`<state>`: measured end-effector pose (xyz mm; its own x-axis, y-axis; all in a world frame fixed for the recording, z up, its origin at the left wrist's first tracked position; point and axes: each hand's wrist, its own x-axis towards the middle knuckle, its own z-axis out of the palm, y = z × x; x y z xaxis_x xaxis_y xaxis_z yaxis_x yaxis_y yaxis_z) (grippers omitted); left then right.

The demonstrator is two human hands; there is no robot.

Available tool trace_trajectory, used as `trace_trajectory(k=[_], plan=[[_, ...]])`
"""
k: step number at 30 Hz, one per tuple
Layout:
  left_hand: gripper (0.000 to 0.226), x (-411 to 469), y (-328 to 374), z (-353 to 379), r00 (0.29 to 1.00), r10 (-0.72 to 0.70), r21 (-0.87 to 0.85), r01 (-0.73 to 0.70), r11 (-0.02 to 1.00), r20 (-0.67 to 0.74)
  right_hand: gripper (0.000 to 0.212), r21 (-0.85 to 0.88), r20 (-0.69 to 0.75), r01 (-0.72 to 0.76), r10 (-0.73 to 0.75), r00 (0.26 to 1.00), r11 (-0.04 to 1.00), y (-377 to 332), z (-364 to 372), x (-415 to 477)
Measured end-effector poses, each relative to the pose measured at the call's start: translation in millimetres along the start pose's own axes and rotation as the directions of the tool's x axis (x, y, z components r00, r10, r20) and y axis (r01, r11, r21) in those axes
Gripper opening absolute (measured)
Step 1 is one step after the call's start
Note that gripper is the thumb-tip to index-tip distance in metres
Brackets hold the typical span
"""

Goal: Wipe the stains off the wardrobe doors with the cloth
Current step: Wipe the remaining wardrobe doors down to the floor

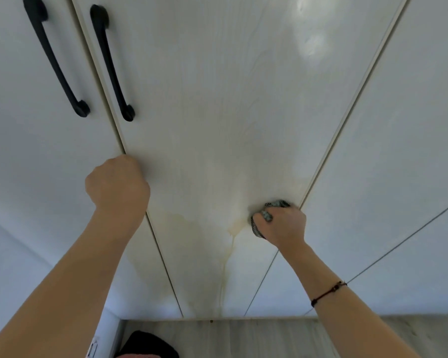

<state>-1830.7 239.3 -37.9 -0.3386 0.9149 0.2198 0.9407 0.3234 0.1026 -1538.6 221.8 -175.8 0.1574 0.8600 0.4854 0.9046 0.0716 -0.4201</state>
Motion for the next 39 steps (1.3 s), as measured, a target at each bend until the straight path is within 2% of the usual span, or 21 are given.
trace_trajectory(k=[1, 3, 5, 7, 9, 11, 14, 16, 18, 21, 23, 25, 26, 27, 29, 31, 34, 36, 38, 39], plan=[[0.024, 2.8, 1.0, -1.0, 1.000, -0.005, 0.000, 0.005, 1.000, 0.007, 0.041, -0.009, -0.024, 0.015, -0.016, 1.000, 1.000, -2.8, -6.3, 5.9], [0.024, 2.6, 0.7, -0.8, 1.000, -0.004, -0.015, 0.004, 1.000, 0.010, 0.045, 0.079, -0.056, -0.001, 0.005, 0.998, 0.997, -14.9, -27.3, 11.8], [0.024, -0.4, -3.8, 2.5, 1.000, -0.010, -0.023, 0.010, 1.000, 0.009, 0.039, 0.216, 0.053, -0.086, 0.076, 0.996, 0.973, -26.2, -44.6, 12.1], [0.022, -3.4, -9.8, 7.8, 1.000, 0.005, -0.026, -0.005, 1.000, -0.015, 0.017, 0.301, 0.246, -0.226, 0.153, 0.957, 0.927, -29.4, -57.9, 1.5], [0.019, -6.9, -15.9, 11.3, 0.999, 0.026, -0.029, -0.027, 0.999, -0.040, 0.011, 0.232, 0.283, -0.277, 0.208, 0.936, 0.932, -21.5, -70.2, -16.5], [0.025, -8.4, -18.9, 15.3, 0.998, 0.033, -0.034, -0.035, 0.999, -0.055, 0.002, 0.020, 0.214, -0.259, 0.249, 0.945, 0.966, -4.2, -82.3, -34.2], [0.034, -9.4, -19.4, 18.9, 0.997, 0.037, -0.054, -0.041, 0.998, -0.063, 0.019, -0.209, 0.221, -0.287, 0.332, 0.917, 0.935, 26.4, -94.8, -59.7], [0.031, -9.1, -19.0, 19.8, 0.998, 0.020, -0.065, -0.024, 0.998, -0.058, 0.024, -0.264, 0.246, -0.327, 0.391, 0.887, 0.907, 43.2, -96.9, -75.7], [0.024, -8.5, -18.7, 20.3, 0.998, 0.013, -0.076, -0.017, 0.997, -0.057, 0.021, -0.308, 0.254, -0.357, 0.438, 0.862, 0.882, 53.8, -96.9, -90.2], [0.024, -8.0, -19.3, 20.1, 0.998, 0.005, -0.110, -0.013, 0.994, -0.070, 0.027, -0.324, 0.309, -0.467, 0.559, 0.770, 0.823, 53.7, -97.8, -104.9], [0.022, -9.0, -19.4, 20.6, 0.998, -0.001, -0.131, -0.008, 0.991, -0.066, 0.035, -0.392, 0.339, -0.459, 0.589, 0.733, 0.797, 47.1, -98.1, -113.7], [0.023, -10.4, -19.7, 20.1, 0.998, -0.009, -0.134, 0.001, 0.991, -0.061, 0.037, -0.402, 0.292, -0.377, 0.507, 0.811, 0.834, 40.3, -93.3, -118.8], [0.023, -11.5, -19.0, 18.6, 0.998, -0.012, -0.135, 0.004, 0.991, -0.057, 0.038, -0.320, 0.253, -0.370, 0.455, 0.854, 0.872, 38.6, -90.1, -117.7], [0.023, -12.1, -18.6, 16.4, 0.998, -0.010, -0.133, 0.003, 0.991, -0.054, 0.039, -0.173, 0.235, -0.408, 0.440, 0.867, 0.897, 37.3, -87.8, -113.0], [0.022, -12.9, -19.0, 14.7, 0.999, -0.006, -0.133, -0.001, 0.991, -0.046, 0.037, 0.164, 0.246, -0.538, 0.494, 0.834, 0.827, 32.7, -89.2, -95.7], [0.020, -14.3, -18.7, 13.3, 0.999, 0.000, -0.131, -0.005, 0.991, -0.034, 0.036, 0.304, 0.126, -0.580, 0.571, 0.811, 0.756, 25.3, -97.9, -75.1], [0.016, -17.6, -17.7, 11.3, 1.000, 0.009, -0.140, -0.012, 0.990, -0.022, 0.037, 0.435, -0.198, -0.506, 0.627, 0.753, 0.745, 5.0, -117.6, -42.7], [0.016, -19.0, -17.4, 10.7, 1.000, 0.011, -0.141, -0.013, 0.990, -0.018, 0.036, 0.500, -0.353, -0.390, 0.593, 0.724, 0.773, -11.0, -126.0, -19.4], [0.017, -18.5, -16.7, 10.7, 1.000, 0.007, -0.137, -0.010, 0.991, -0.021, 0.039, 0.488, -0.435, -0.284, 0.512, 0.740, 0.825, -26.1, -123.2, 4.9], [0.018, -18.0, -15.7, 10.3, 1.000, 0.001, -0.131, -0.003, 0.991, -0.021, 0.041, 0.437, -0.455, -0.234, 0.437, 0.776, 0.869, -32.9, -116.2, 16.8]])
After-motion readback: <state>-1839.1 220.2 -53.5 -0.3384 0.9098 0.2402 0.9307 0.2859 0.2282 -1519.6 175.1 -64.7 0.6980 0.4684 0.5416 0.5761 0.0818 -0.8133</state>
